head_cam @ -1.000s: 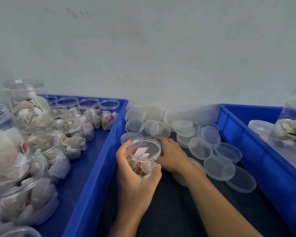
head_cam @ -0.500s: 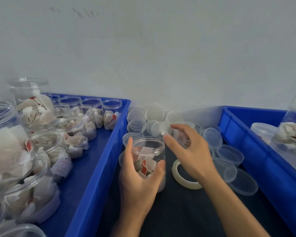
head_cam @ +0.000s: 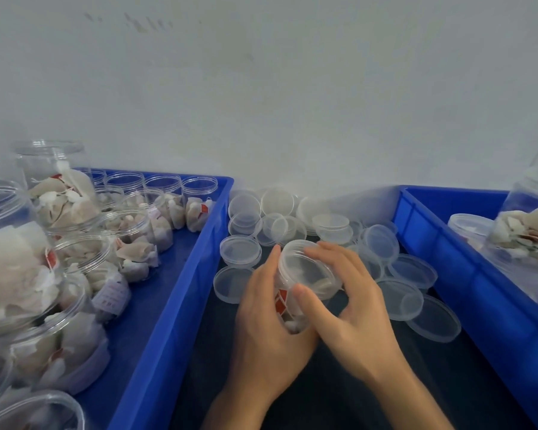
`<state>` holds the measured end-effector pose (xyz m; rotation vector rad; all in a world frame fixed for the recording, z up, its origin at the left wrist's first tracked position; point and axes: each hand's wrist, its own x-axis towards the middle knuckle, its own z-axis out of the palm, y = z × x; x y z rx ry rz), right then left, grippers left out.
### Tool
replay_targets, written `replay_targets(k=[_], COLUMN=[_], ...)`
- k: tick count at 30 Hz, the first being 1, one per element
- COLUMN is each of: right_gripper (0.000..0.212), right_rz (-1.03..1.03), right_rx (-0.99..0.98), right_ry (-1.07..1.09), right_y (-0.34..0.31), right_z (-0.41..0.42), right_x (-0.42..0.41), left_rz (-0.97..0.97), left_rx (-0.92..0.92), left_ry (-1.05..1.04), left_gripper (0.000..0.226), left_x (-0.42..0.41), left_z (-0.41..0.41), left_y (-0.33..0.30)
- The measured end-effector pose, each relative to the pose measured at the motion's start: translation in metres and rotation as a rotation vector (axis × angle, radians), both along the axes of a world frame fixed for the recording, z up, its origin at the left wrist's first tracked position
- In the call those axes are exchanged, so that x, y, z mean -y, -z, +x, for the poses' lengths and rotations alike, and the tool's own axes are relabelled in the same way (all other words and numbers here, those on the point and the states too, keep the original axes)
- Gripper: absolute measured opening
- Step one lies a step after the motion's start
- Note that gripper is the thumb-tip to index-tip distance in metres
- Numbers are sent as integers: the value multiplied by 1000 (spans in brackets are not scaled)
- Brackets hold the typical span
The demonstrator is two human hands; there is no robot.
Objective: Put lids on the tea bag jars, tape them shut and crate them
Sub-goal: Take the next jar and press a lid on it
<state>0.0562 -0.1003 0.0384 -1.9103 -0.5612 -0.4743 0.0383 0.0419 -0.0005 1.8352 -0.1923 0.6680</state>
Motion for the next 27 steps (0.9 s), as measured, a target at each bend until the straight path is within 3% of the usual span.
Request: replay_targets(k=[9,16,22,27], right_gripper=[41,41,52,39], right_rz=[-14,159,262,282], right_rx=[-44,-110,-253,-277], right_ry=[-46,-193,-326,-254], right_y=[4,8,12,15], right_z=[1,7,9,8], right_x=[4,12,10,0], left_rz=[-19,80,-29,-18], left_rx=[15,23,-12,1], left_ry=[-19,-51,28,-25], left_gripper=[87,88,77,78], left_x=[3,5,0,0], left_z=[-4,-8,-7,-6], left_y=[0,-1,-1,-2])
